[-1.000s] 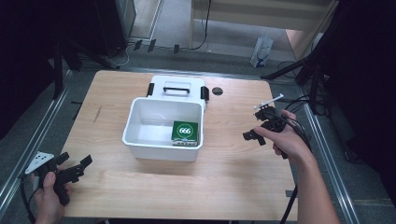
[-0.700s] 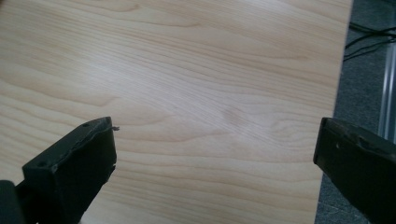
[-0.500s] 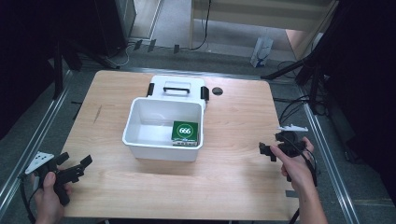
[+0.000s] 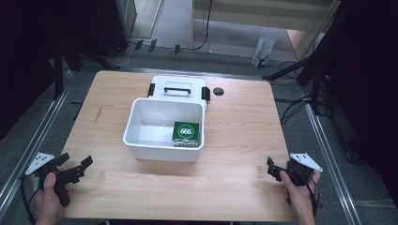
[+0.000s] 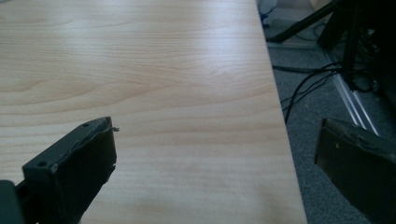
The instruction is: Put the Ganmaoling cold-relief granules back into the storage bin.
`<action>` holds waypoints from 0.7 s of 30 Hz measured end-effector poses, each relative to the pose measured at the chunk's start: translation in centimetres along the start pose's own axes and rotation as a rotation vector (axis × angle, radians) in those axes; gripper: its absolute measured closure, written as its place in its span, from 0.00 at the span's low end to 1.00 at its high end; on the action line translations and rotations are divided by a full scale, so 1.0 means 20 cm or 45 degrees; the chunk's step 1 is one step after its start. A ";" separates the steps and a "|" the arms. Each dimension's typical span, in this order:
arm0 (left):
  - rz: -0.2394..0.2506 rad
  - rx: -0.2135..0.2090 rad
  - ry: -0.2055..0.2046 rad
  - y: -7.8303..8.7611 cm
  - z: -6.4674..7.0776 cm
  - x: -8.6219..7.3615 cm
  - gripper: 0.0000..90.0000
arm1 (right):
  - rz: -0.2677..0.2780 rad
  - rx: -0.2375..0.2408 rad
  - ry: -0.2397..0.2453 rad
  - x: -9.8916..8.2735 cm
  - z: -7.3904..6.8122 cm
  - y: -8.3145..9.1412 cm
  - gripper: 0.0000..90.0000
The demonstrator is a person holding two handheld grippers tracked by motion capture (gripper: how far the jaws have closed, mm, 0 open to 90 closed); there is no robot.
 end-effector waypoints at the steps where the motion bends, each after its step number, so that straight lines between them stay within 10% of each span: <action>1: 0.000 0.000 0.000 0.00 0.00 0.00 0.01 | 0.015 -0.004 -0.011 -0.01 0.01 0.01 0.00; 10: -0.002 -0.002 0.003 0.00 0.00 0.00 0.01 | 0.179 -0.037 -0.027 -0.08 0.03 0.13 0.00; 21: -0.006 -0.007 0.000 0.00 0.00 0.00 0.01 | 0.150 -0.112 -0.066 -0.08 0.04 0.12 0.00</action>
Point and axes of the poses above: each handheld gripper's, and its own axes: y roughly backward along the jaws, x roughly out of its top, z roughly to its right, the point moved 4 cm from there along -y, roughly forward along the jaws, and after that the axes turned 11 degrees about z, right-handed, at the moved point
